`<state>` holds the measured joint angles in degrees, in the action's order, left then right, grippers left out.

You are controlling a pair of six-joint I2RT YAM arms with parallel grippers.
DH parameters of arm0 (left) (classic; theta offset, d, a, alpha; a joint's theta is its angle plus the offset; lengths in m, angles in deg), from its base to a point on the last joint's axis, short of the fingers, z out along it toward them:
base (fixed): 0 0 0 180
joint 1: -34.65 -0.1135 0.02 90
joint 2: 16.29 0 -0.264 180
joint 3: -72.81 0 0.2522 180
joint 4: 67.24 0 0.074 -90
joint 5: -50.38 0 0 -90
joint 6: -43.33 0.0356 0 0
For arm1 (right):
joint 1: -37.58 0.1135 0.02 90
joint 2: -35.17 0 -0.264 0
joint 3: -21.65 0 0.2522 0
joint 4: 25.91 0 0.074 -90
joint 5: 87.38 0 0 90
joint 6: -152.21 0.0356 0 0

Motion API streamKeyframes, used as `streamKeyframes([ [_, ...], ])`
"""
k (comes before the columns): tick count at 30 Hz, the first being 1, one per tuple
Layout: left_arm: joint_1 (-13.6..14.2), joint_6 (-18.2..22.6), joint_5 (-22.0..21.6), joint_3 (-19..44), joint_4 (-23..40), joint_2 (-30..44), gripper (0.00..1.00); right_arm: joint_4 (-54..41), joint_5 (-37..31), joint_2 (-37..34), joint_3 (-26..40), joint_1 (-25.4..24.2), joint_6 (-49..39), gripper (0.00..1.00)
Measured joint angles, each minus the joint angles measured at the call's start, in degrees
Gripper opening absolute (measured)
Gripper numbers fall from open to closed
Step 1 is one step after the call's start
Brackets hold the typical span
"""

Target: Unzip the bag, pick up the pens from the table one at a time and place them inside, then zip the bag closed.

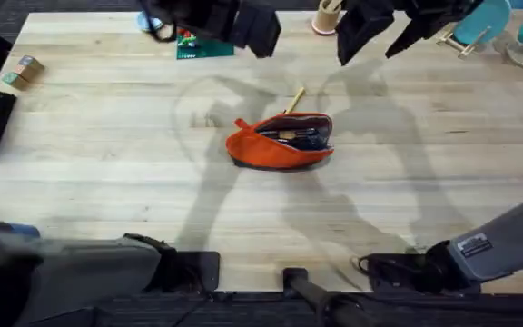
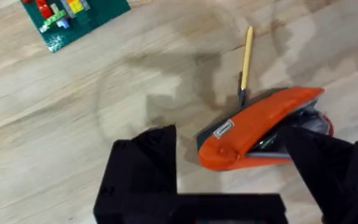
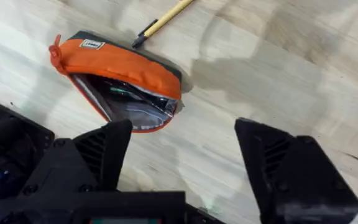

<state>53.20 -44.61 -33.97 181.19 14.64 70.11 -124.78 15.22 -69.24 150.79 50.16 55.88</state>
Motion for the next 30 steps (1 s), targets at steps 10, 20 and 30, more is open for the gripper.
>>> streamKeyframes([
  [10,4.83,-3.96,-5.73,10.08,-0.01,12.35,0.994,0.41,0.0,-0.01,0.0,0.0,0.17,0.995],
  [20,12.03,-4.02,-12.09,11.35,1.32,17.23,0.995,0.79,0.0,-0.02,0.0,0.0,0.17,0.996],
  [30,12.83,-3.54,-11.45,11.42,-1.29,23.43,0.994,0.75,0.0,0.01,0.19,0.0,0.17,0.996],
])
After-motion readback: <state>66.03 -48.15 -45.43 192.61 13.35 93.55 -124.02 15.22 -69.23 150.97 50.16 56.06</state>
